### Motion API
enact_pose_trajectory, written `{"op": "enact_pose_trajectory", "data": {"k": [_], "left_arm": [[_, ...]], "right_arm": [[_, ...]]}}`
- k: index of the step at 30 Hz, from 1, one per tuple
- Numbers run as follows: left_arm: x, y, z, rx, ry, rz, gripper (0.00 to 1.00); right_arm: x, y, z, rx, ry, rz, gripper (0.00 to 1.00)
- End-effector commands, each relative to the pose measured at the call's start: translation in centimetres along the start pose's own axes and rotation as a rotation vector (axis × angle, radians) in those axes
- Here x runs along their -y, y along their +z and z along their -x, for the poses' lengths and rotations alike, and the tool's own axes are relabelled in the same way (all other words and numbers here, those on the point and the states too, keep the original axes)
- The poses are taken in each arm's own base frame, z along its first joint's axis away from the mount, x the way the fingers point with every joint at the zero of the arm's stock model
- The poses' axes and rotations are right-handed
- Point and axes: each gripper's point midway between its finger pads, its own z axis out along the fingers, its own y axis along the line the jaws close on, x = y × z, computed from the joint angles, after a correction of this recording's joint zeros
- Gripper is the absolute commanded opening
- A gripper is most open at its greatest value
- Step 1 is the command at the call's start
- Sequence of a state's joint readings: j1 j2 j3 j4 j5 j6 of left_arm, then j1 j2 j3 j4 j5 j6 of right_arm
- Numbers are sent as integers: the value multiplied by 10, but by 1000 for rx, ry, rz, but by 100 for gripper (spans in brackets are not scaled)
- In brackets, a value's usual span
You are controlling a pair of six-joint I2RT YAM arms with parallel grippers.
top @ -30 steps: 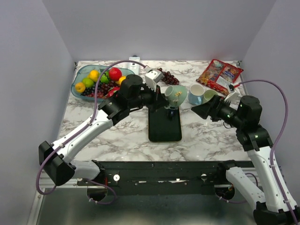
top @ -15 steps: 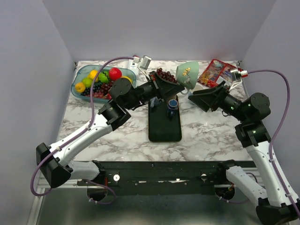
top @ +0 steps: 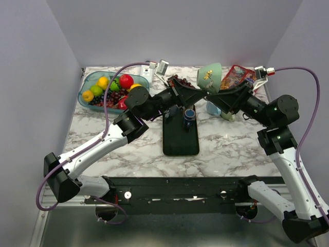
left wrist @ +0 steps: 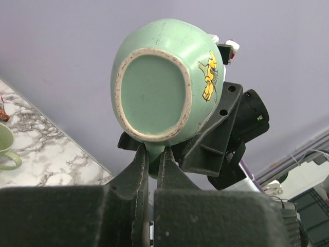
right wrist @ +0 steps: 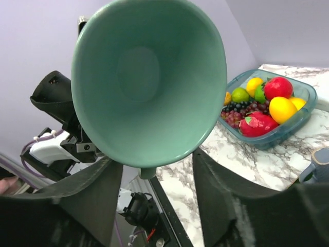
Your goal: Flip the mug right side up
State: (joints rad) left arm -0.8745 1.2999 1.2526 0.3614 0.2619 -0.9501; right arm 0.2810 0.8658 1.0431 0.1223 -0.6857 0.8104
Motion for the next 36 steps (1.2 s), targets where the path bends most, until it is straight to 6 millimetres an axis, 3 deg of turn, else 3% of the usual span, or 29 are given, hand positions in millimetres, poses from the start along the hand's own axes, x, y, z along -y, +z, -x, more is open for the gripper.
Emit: {"op": "enact_pose_trajectory", "data": {"k": [1,8,15,18,20,24,26,27,29,31,32,34,35,36], "left_arm": [[25,4,25,97,25,-63,0],[22,7,21,97,17,-66,0],[17,9,12,62,26,-62,0],[15,8,8,48,26,-58,0],[13,7,7,43,36,-47,3],[10,2,6,43,62,-29,55],[6,-3,7,49,79,-4,69],[6,-7,9,57,100,3,81],[-6,-12,5,42,120,59,90],[-13,-18,5,35,164,107,97],[-26,-24,1,20,172,172,99],[-34,-34,3,20,221,221,99],[-49,-41,0,9,234,290,99],[-53,-46,-1,3,251,317,99]], "right_arm": [[-12,4,14,36,-30,37,55],[-14,9,16,42,-2,61,40],[-9,16,16,54,112,76,17],[-9,17,16,56,137,79,1],[-7,17,17,66,142,69,1],[-4,15,22,93,132,24,1],[1,12,27,111,111,-28,1],[4,11,28,118,105,-52,1],[23,7,29,131,85,-169,1],[28,1,34,141,55,-240,1],[49,-7,29,128,37,-353,1],[64,-17,33,133,7,-468,1],[88,-31,28,120,-17,-606,1],[99,-41,26,114,-30,-680,1]]}}
